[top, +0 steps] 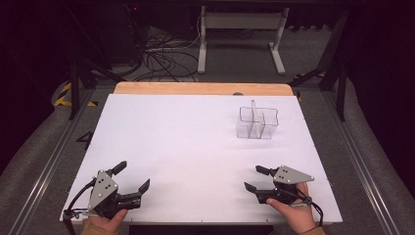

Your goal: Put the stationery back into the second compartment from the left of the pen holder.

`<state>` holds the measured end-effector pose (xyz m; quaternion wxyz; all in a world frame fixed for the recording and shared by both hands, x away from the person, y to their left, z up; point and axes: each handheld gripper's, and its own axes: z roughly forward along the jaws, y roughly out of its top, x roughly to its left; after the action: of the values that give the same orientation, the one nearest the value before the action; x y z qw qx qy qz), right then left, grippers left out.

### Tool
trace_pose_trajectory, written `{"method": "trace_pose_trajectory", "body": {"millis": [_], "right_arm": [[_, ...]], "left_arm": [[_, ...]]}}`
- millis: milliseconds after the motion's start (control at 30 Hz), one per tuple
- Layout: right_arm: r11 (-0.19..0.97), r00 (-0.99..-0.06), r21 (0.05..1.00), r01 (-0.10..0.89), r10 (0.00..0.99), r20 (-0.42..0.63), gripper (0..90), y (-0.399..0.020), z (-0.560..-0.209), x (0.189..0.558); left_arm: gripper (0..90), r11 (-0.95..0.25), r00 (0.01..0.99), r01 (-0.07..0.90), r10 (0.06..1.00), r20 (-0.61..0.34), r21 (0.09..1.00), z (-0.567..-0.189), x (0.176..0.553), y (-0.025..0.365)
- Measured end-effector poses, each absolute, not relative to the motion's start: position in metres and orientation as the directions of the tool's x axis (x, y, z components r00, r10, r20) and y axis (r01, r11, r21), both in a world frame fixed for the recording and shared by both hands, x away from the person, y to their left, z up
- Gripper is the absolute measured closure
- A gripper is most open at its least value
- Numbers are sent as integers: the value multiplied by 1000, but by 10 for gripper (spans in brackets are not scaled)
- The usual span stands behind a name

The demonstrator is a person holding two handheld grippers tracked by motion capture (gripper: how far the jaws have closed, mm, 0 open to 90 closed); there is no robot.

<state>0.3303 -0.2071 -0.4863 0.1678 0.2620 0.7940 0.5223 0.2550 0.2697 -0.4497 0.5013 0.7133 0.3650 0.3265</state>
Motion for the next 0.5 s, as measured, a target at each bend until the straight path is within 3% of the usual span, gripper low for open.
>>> {"method": "trace_pose_trajectory", "body": {"millis": [500], "right_arm": [[286,-819,932,222,574,19,275,-211,-486,332]], "left_arm": [[101,-221,516,194,852,92,956,-450,255,271]]}}
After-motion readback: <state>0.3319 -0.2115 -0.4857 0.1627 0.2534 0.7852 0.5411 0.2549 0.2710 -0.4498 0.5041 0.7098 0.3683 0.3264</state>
